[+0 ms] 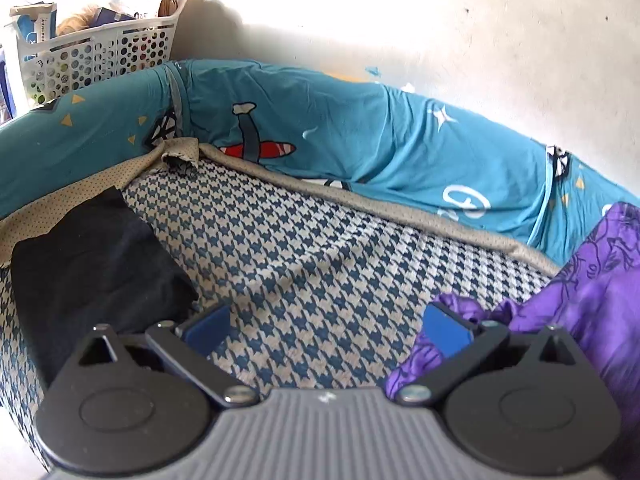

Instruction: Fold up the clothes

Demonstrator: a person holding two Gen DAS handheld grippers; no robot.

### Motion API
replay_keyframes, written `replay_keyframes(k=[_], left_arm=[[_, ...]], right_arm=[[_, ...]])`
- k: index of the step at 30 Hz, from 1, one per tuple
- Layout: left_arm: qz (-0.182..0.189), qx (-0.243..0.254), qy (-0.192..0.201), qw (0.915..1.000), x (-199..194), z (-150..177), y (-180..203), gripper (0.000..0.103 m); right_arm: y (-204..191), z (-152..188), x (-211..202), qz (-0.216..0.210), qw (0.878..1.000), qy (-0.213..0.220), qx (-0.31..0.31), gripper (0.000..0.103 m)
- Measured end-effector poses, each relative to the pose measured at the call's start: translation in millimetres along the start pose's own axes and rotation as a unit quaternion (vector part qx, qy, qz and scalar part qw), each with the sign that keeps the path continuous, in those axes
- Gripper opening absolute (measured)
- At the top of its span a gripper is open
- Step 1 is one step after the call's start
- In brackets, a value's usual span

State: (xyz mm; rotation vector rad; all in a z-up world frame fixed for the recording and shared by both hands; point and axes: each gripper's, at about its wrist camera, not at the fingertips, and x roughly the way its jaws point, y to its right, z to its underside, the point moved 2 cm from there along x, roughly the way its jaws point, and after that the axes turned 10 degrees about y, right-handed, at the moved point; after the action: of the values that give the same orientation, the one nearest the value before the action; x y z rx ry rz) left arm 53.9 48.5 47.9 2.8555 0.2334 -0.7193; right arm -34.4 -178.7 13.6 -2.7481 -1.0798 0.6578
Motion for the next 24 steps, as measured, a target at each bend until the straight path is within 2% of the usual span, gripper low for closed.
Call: replay_keyframes(k=[4,7,8,10,13,15,20,24], left_arm=[[0.012,-0.001,0.009,0.9999,-6,-3,1,0.103],[0.021,0.001,0.007,0.9998,-7,-2,4,0.103],[0.022,0.004,0.005,0.9997,-7,-1,5,0.103],[0.020,0.011,0.004,0.9997,-6,0,6,0.103],[0.013,0.016,0.004,0.9998,-6,1,5,0.103],[-0.005,0.019,0.006,0.9998,-5,0,2,0.103],[-0.101,0.015,0.029,0.9944,-6,-8,-18,0.103],[-0.155,-0.033,0.050,0.9862,-14,-22,-46,0.103]], right_arm=[[-28,30,19,-0.028,0.997,-0.060,-0.047,0.017],[-48,51,31,-0.050,0.990,-0.106,-0.085,0.017],[-53,56,34,-0.057,0.986,-0.119,-0.097,0.020],[-61,61,36,-0.073,0.981,-0.136,-0.114,0.021],[-64,54,30,-0.099,0.982,-0.127,-0.102,0.025],[-65,44,23,-0.112,0.983,-0.110,-0.094,0.029],[-69,23,4,-0.136,0.985,-0.061,-0.088,0.036],[-63,10,-9,-0.131,0.988,-0.024,-0.077,0.040]])
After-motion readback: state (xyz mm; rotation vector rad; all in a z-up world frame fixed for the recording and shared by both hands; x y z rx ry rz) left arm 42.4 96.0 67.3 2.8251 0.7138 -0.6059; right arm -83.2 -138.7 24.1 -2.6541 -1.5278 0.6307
